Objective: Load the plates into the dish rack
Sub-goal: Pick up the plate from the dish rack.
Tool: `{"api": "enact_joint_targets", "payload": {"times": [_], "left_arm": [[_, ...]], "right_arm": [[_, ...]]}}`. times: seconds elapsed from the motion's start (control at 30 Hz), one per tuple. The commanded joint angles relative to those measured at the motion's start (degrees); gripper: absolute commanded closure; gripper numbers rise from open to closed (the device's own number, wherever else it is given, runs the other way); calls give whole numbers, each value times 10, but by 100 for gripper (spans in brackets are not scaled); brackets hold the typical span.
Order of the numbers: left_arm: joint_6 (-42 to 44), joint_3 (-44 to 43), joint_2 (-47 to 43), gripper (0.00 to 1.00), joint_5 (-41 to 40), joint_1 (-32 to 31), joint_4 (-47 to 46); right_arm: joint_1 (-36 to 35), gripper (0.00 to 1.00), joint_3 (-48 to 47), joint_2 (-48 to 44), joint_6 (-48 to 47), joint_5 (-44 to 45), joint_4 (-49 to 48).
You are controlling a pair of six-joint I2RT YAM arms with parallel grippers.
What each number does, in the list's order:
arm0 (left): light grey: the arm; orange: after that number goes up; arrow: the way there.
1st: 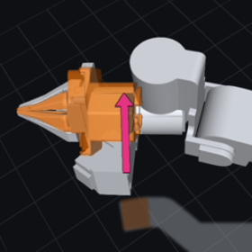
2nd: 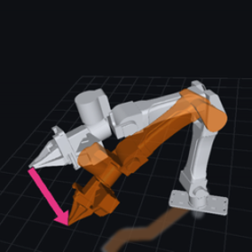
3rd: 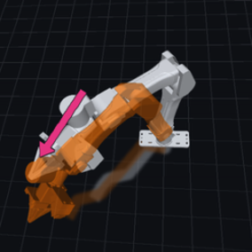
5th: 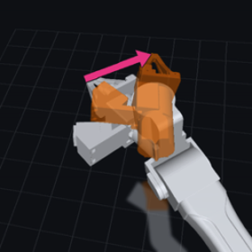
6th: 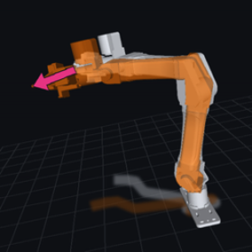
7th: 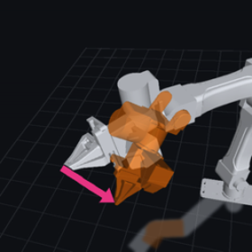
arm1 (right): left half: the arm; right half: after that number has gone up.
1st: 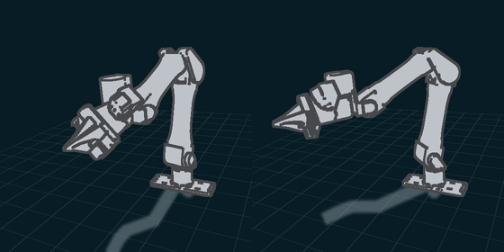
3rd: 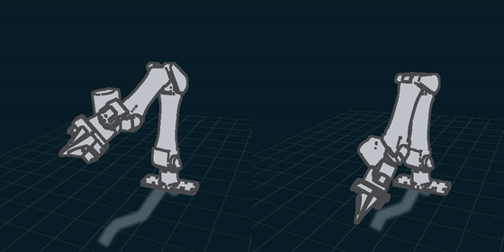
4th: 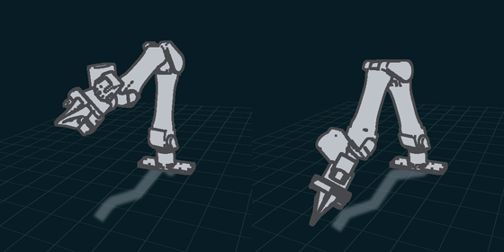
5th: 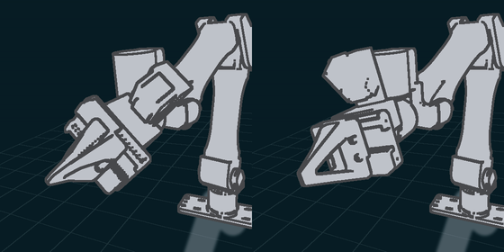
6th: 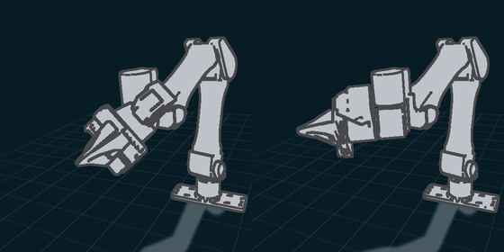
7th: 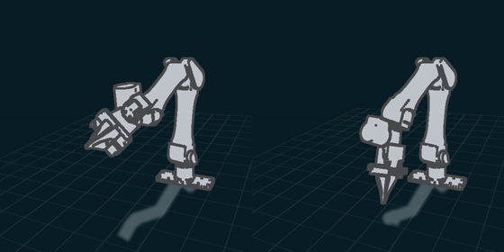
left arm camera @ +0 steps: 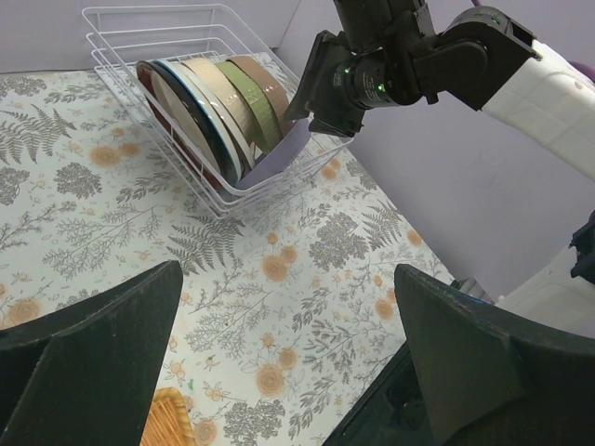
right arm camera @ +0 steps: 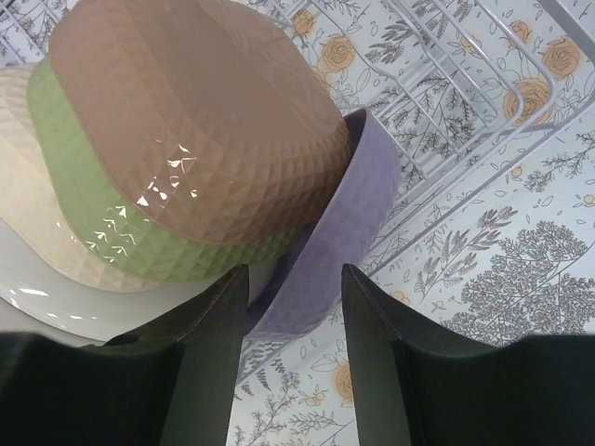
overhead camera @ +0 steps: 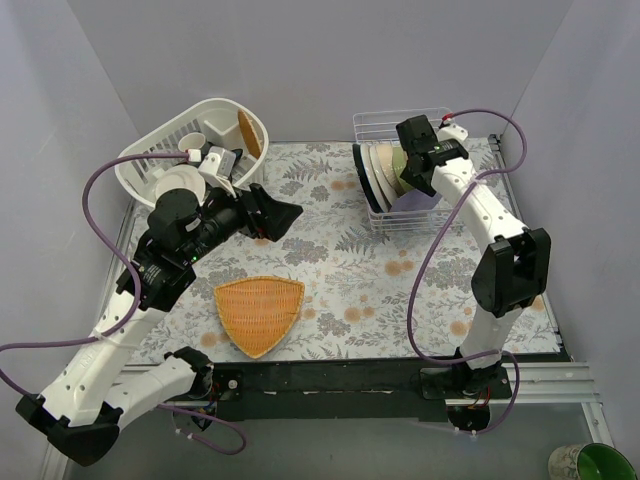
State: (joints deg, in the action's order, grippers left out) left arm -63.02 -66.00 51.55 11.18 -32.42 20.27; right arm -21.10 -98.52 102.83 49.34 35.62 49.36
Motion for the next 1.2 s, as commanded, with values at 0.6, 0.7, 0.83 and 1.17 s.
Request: {"api": "enact_joint_targets", "payload": {"times": [0.6,0.7,0.83,1.17], "left_arm": [[13,3,-7,2,-7,3,16],[14,3,-8,2,-7,3,18],[16,3,-11,2,-9,3,21],[15,5,-15,2,-11,3,21]], "right_arm": [[1,48,-22,19,4,35,-6],[1,49,-6,14,3,35,-8],[2,50,16,6,4,33,-16],[2,58,35,2,1,31,-22]]}}
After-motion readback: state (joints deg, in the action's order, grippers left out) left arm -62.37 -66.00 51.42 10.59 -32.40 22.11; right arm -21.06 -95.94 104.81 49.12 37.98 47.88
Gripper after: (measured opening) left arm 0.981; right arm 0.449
